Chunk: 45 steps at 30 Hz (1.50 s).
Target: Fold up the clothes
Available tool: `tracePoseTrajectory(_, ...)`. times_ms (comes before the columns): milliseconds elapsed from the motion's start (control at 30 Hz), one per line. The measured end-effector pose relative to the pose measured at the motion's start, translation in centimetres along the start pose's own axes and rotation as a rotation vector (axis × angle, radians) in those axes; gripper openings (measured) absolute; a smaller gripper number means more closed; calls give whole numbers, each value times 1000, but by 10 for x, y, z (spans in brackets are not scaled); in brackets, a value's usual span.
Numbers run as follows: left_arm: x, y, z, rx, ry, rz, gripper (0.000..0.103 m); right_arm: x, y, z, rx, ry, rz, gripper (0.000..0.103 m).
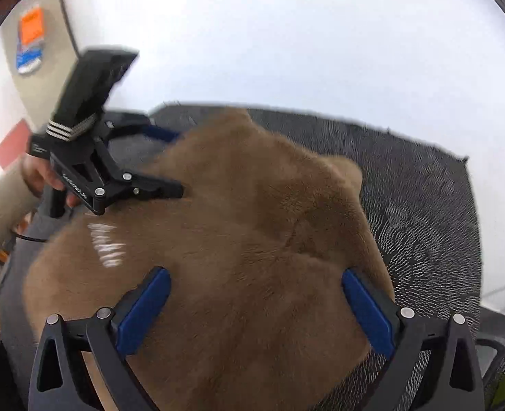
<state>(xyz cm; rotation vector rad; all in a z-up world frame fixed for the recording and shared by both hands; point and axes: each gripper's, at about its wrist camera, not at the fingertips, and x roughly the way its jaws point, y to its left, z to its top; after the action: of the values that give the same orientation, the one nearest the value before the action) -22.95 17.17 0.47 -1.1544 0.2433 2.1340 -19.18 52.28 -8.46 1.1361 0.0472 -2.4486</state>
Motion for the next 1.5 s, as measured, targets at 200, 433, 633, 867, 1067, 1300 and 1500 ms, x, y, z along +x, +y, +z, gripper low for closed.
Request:
tracePoseTrajectory(200, -48, -32, -53, 32, -44, -145, 103, -36, 51, -28, -110, -26, 77, 102)
tracePoseTrajectory(433, -39, -58, -88, 87, -20, -127, 103, -7, 68, -44, -144, 55, 69, 102)
tracePoseTrajectory(633, -31, -57, -101, 54, -6, -127, 103, 10, 73, -57, -197, 91, -3, 102)
tracePoseTrajectory(867, -8, -35, -123, -154, -12, -257, 103, 8, 73, -66, -165, 51, -27, 103)
tracePoseTrajectory(1067, -14, -22, -122, -280, -18, -332, 103, 6, 75, -69, -134, 11, -37, 103)
tracePoseTrajectory(1300, -21, -4, -104, -354, -43, -349, 103, 5, 75, -68, -119, -18, -40, 103)
tracePoseTrajectory(1500, -26, 37, -113, -541, -89, -415, 103, -4, 75, -74, -119, -22, -35, 103)
